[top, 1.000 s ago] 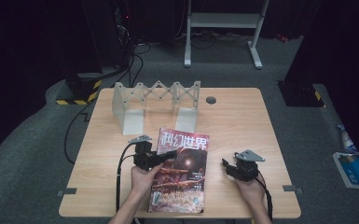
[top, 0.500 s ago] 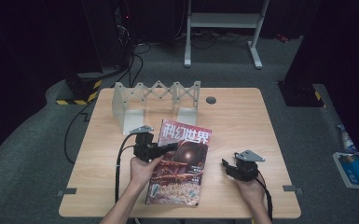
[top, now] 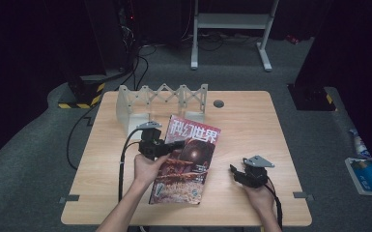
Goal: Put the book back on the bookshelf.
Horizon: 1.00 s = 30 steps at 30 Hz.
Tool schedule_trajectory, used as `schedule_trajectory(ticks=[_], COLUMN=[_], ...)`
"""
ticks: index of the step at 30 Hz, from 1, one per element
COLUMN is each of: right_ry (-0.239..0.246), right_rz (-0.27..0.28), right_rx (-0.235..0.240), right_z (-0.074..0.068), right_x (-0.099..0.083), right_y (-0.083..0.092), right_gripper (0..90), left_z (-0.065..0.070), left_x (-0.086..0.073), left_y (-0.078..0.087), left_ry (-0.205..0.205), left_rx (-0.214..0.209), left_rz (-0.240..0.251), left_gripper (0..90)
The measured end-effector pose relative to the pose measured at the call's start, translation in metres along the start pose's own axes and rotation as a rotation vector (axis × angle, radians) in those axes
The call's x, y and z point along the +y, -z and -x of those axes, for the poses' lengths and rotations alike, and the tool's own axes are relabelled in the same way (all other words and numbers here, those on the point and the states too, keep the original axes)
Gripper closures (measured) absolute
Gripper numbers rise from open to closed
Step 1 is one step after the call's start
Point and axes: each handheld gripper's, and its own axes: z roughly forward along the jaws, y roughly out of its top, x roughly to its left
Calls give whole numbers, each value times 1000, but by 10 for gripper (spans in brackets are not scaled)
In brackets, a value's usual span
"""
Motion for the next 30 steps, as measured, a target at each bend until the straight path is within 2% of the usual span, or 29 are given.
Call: schedule_trajectory(ticks=[8, 21, 27, 30], right_ry=[1, -2, -3, -4], right_rz=[0, 0, 0, -1], right_rx=[0, 0, -1, 0], right_z=[0, 0, 0, 0], right_x=[0, 0, 0, 0], right_y=[0, 0, 0, 0], right_gripper=[367, 367, 365, 365], left_z=[3, -3, -5, -6], left_x=[5, 19, 28, 30], left_y=[6, 23, 28, 32], left_ry=[-10, -39, -76, -72], left_rx=[9, 42, 78, 84], left_rz=[4, 26, 3, 1], left_gripper=[836, 836, 836, 836])
